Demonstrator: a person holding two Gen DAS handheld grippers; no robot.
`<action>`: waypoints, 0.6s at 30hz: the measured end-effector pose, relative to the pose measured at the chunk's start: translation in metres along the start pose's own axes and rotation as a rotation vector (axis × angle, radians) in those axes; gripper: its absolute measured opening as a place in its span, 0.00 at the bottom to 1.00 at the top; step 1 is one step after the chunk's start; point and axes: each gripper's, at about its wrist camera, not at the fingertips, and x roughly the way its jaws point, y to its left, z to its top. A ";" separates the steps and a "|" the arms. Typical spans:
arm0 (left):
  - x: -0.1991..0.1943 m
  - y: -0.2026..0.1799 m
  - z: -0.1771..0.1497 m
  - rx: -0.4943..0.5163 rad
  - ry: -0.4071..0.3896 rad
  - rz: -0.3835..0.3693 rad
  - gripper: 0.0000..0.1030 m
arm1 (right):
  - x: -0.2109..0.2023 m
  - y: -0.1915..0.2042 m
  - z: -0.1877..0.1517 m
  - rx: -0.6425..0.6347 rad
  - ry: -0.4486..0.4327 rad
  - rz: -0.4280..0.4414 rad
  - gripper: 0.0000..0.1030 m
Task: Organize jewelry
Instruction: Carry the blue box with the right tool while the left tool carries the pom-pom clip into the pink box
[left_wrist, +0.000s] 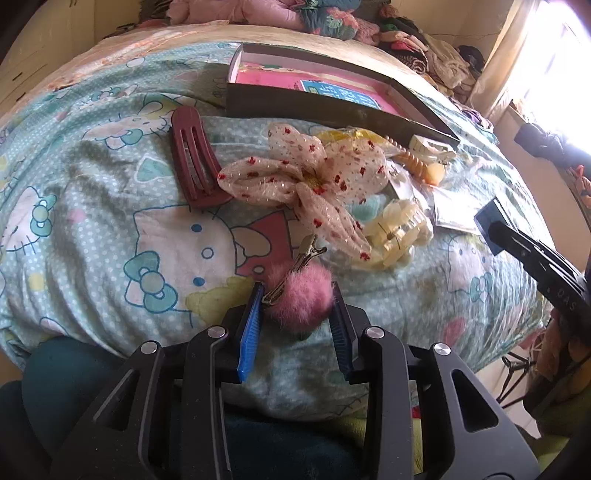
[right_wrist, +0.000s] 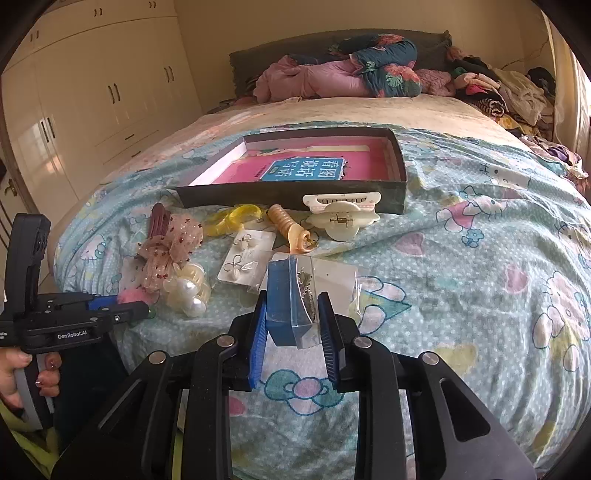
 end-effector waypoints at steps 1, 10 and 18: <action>-0.001 0.001 -0.001 0.001 0.000 0.000 0.25 | 0.000 0.000 0.001 -0.001 -0.003 0.001 0.24; -0.034 0.020 0.014 -0.030 -0.096 0.020 0.22 | 0.000 0.002 0.023 -0.023 -0.049 0.004 0.24; -0.041 0.030 0.059 -0.045 -0.184 0.051 0.22 | 0.017 0.003 0.057 -0.041 -0.077 0.008 0.24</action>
